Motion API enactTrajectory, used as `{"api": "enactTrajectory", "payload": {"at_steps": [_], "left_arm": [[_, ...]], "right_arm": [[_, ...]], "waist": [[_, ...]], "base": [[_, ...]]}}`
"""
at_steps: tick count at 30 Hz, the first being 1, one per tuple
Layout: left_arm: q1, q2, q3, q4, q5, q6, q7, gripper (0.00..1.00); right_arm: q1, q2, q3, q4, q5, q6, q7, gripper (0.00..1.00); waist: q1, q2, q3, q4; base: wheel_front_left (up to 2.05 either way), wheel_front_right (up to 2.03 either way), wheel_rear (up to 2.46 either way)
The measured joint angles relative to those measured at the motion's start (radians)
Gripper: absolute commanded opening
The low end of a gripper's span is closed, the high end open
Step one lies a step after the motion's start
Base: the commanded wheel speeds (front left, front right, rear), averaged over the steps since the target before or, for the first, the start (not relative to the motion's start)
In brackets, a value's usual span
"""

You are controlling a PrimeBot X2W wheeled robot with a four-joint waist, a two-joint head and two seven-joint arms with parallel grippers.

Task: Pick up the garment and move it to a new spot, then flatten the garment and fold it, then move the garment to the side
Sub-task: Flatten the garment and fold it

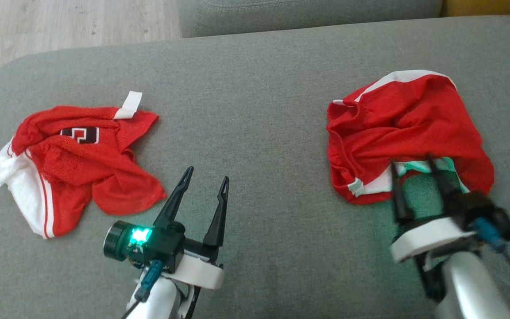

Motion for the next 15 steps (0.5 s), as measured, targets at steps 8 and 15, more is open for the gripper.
{"api": "enactTrajectory", "payload": {"at_steps": [8,15], "left_arm": [[-0.001,0.0,0.003,0.0,0.009,-0.007,0.0,1.0],[-0.001,0.0,-0.003,0.0,0.008,-0.01,0.0,1.0]], "right_arm": [[0.011,0.005,0.144,0.019,-0.007,0.0,0.053,1.0],[-0.001,0.005,0.138,0.136,-0.093,0.0,0.122,1.0]], "waist": [[0.0001,0.0,0.001,0.016],[0.0001,0.0,0.022,0.062]], "base": [[0.0,0.0,0.0],[0.0,0.0,0.0]]}}
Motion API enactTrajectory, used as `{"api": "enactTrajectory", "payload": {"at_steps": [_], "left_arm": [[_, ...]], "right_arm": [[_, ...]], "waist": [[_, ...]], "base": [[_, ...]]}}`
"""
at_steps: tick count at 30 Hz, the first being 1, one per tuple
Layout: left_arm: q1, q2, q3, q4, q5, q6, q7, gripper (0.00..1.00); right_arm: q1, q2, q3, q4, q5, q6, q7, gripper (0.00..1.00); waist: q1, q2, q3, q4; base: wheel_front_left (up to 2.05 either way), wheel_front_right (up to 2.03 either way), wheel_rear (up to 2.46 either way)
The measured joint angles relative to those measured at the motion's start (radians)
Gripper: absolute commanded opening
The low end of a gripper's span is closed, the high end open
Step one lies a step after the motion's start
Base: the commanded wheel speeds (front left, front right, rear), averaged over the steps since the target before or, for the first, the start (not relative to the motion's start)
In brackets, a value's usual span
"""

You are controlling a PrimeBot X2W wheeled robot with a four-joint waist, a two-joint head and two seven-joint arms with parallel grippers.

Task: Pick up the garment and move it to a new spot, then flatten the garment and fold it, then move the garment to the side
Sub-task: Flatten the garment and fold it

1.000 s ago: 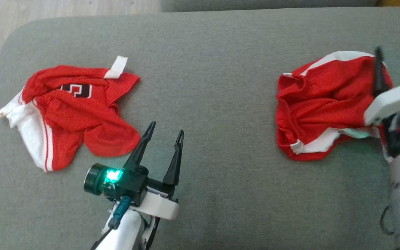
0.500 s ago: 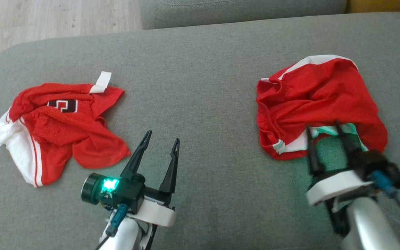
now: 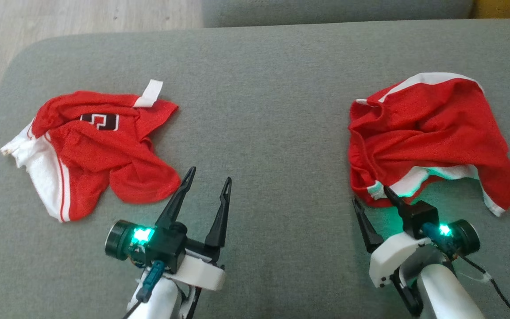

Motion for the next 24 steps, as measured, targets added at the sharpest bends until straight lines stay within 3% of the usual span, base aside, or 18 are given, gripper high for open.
{"api": "enactTrajectory", "payload": {"at_steps": [3,4,5,6,24], "left_arm": [[-0.001,0.0,-0.001,0.0,0.0,0.0,0.0,1.0],[-0.001,0.0,-0.002,0.0,0.0,0.0,0.0,1.0],[-0.001,0.0,-0.004,0.0,0.0,0.0,0.0,1.0],[-0.001,0.0,-0.007,0.0,0.0,0.0,0.0,1.0],[-0.003,0.0,-0.018,0.007,-0.011,0.002,0.0,1.0]], "right_arm": [[-0.021,0.0,-0.002,0.046,-0.015,0.0,0.019,1.0],[-0.031,0.0,0.0,0.061,-0.016,0.0,0.027,0.87],[-0.041,0.0,0.003,0.073,-0.016,0.0,0.032,0.13],[-0.051,0.0,0.009,0.081,-0.014,0.0,0.034,0.0],[-0.1,-0.002,0.27,0.05,0.167,0.0,0.036,0.0]], "waist": [[0.0,0.0,0.01,0.013],[0.0001,0.0,0.013,0.016],[0.0001,0.0,0.015,0.019],[0.0,0.0,0.017,0.021],[0.0,0.0,-0.014,0.03]], "base": [[0.0,0.0,0.0],[0.0,0.0,0.0],[0.0,0.0,0.0],[0.0,0.0,0.0],[0.0,0.0,0.0]]}}
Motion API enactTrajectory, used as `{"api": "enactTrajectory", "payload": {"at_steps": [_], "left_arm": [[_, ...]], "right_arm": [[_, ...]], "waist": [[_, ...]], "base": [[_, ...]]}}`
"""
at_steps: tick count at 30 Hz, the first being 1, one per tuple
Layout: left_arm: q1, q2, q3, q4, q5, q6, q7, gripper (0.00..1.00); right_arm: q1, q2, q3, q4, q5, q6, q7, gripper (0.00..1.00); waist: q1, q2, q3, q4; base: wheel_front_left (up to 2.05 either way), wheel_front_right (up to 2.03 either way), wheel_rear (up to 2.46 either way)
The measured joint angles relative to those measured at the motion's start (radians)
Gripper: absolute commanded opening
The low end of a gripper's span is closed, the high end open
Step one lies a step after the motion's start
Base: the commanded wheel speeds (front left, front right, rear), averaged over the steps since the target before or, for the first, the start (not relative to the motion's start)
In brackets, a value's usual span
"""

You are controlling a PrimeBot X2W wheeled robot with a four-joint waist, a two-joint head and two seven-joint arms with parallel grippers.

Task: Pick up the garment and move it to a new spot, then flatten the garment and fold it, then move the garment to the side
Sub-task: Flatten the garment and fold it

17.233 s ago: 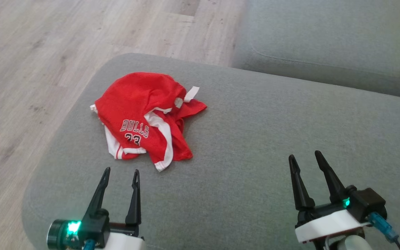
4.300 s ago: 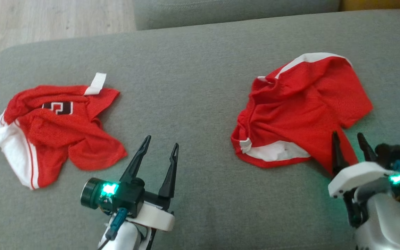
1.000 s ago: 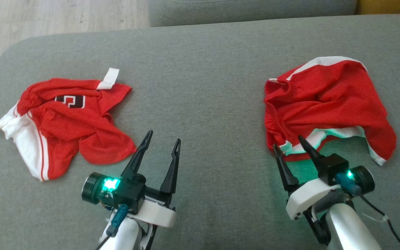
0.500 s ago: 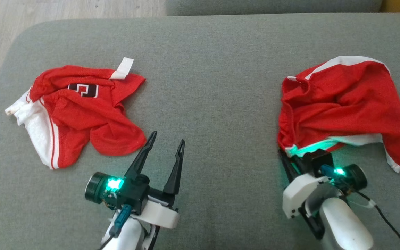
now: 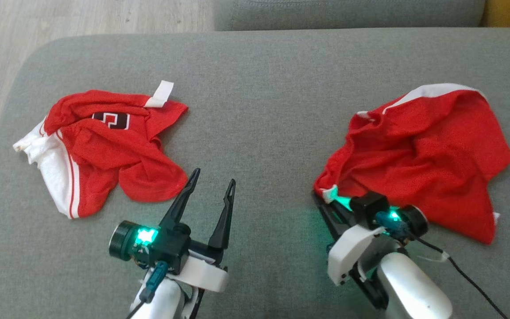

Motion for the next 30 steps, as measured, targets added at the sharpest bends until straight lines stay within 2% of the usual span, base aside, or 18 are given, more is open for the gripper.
{"api": "enactTrajectory", "payload": {"at_steps": [6,7,8,9,14,18,19,24,30], "left_arm": [[0.002,0.0,-0.001,0.001,0.0,0.003,0.0,1.0],[0.003,0.0,-0.001,0.001,0.0,0.003,0.0,1.0],[0.004,0.0,-0.001,0.001,0.0,0.004,0.0,1.0],[0.005,0.0,-0.001,0.002,0.0,0.004,0.0,1.0],[0.009,0.0,0.002,0.001,-0.001,0.012,0.0,1.0],[0.026,0.0,0.004,-0.003,-0.001,0.012,0.0,1.0],[0.026,0.0,0.004,-0.003,-0.001,0.012,0.0,1.0],[0.025,0.0,0.009,-0.011,-0.001,0.012,0.0,1.0],[0.024,0.0,0.023,-0.018,0.001,0.012,0.0,1.0]], "right_arm": [[0.0,-0.002,0.101,-0.049,0.085,0.0,0.026,0.0],[0.0,-0.002,0.115,-0.053,0.092,0.0,0.034,0.05],[0.0,-0.002,0.125,-0.054,0.094,0.0,0.035,0.8],[0.0,-0.002,0.13,-0.054,0.094,0.0,0.036,1.0],[0.002,-0.002,0.109,-0.055,0.093,0.0,0.041,1.0],[0.007,-0.002,-0.003,-0.063,0.073,0.0,0.021,1.0],[0.007,-0.002,-0.003,-0.063,0.073,0.0,0.021,1.0],[0.053,-0.002,-0.202,-0.106,0.007,0.0,-0.012,1.0],[0.141,-0.001,-0.446,-0.158,-0.012,0.0,-0.048,1.0]], "waist": [[0.0,0.0,-0.02,0.002],[0.0,0.0,-0.023,0.002],[0.0,0.0,-0.026,0.002],[0.0,0.0,-0.03,0.002],[0.0,0.0,-0.037,-0.009],[0.0,0.0,-0.037,-0.03],[0.0,0.0,-0.037,-0.03],[0.0,0.0,-0.039,-0.063],[0.0,0.0,-0.034,-0.101]], "base": [[0.0,0.0,0.0],[0.0,0.0,0.0],[0.0,0.0,0.0],[0.0,0.0,0.0],[0.0,0.0,0.0],[0.0,0.0,0.0],[0.0,0.0,0.0],[0.0,0.0,0.0],[0.0,0.0,0.0]]}}
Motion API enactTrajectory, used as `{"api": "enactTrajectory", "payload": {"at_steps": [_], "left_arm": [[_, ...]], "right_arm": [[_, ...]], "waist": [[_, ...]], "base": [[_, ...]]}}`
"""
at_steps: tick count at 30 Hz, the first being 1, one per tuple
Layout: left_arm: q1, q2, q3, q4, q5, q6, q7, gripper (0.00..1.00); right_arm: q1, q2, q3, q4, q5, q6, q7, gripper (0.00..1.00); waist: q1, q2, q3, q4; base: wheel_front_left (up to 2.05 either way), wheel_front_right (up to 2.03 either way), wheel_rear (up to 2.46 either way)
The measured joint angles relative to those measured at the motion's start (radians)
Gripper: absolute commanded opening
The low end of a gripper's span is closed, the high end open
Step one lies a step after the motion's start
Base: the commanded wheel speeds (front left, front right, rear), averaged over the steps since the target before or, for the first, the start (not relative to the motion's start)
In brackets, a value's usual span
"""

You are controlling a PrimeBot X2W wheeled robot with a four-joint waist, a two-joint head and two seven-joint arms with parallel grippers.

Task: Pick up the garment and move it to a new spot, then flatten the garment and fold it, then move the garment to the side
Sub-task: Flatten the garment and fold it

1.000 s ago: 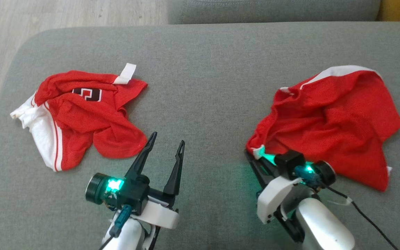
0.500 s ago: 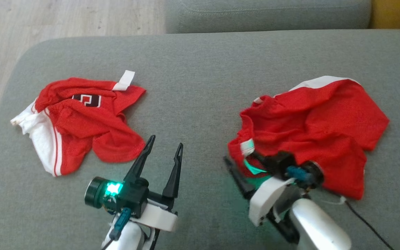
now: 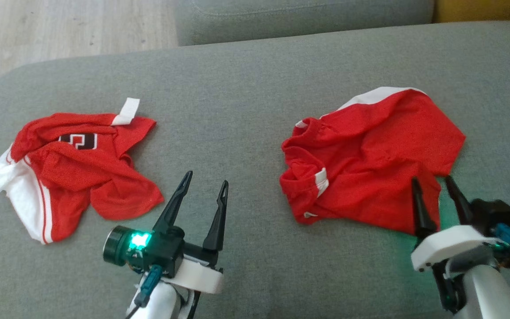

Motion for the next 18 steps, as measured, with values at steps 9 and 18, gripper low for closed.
{"api": "enactTrajectory", "payload": {"at_steps": [9,18], "left_arm": [[-0.003,0.0,0.0,0.0,0.008,-0.01,0.0,1.0],[-0.005,0.0,-0.002,0.011,0.017,-0.018,0.0,1.0]], "right_arm": [[-0.011,0.007,-0.086,0.057,0.082,0.0,0.004,1.0],[-0.12,0.007,-0.145,0.221,0.113,0.0,0.037,1.0]], "waist": [[0.0001,0.0,0.03,-0.012],[0.0001,0.0,0.051,0.024]], "base": [[0.0,0.0,0.0],[0.0,0.0,0.0]]}}
